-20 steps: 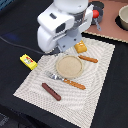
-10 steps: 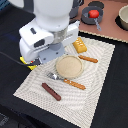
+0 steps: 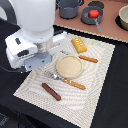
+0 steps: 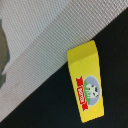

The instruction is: Interact with the objects in diverse but meaningful ways.

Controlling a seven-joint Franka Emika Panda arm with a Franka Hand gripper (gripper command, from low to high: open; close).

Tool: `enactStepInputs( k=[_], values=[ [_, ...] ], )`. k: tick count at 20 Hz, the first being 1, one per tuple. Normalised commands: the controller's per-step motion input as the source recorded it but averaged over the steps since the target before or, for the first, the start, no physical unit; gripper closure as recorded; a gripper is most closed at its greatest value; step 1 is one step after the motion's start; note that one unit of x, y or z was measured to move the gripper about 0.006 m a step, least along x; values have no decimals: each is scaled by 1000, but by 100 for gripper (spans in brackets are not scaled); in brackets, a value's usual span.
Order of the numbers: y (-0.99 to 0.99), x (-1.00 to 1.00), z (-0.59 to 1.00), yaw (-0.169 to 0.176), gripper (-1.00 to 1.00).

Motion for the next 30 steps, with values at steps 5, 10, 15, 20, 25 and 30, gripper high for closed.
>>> enactStepInputs(
  k=[5,10,15,20,25,30],
  values=[
    [366,-1000,-154,0,-100],
    [417,-887,-131,11,-100],
    [89,-659,-262,41,-100],
    [-58,-714,-346,42,-100],
    [-4,-774,-322,46,-100],
    [224,-457,-133,38,100]
  ],
)
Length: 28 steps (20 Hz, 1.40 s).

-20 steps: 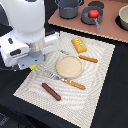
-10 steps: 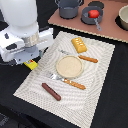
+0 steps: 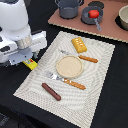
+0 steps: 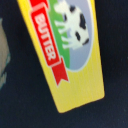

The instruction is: Interact with the objects in diverse but meaningful ways.

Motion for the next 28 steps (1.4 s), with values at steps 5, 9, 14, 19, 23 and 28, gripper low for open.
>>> enactStepInputs(
  k=[5,9,14,19,23,28],
  values=[
    [262,-253,-109,27,100],
    [159,-207,-162,29,100],
    [151,-167,-177,28,100],
    [114,-136,-98,35,100],
    [-193,-373,1000,-7,100],
    [246,403,971,-35,100]
  ],
)
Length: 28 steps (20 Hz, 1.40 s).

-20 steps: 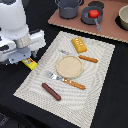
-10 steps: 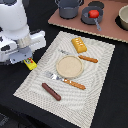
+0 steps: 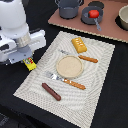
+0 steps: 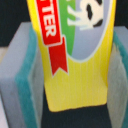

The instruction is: Interact with the objects in diverse but meaningful ways.

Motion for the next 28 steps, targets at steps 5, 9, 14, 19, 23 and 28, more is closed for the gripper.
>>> enactStepInputs(
  k=[5,9,14,19,23,28],
  values=[
    [521,988,712,-2,100],
    [471,1000,351,-1,100],
    [505,1000,220,0,100],
    [274,1000,2,-17,100],
    [129,1000,31,-24,100],
    [29,980,211,-60,100]
  ],
)
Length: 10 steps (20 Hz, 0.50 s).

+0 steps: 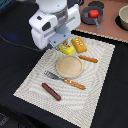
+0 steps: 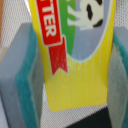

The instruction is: Interact with the objects in diverse but meaningful ways.

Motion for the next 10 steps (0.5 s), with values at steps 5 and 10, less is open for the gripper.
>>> enactStepInputs(
  k=[5,10],
  values=[
    [-95,604,134,-92,100],
    [-18,634,93,-73,100]
  ],
)
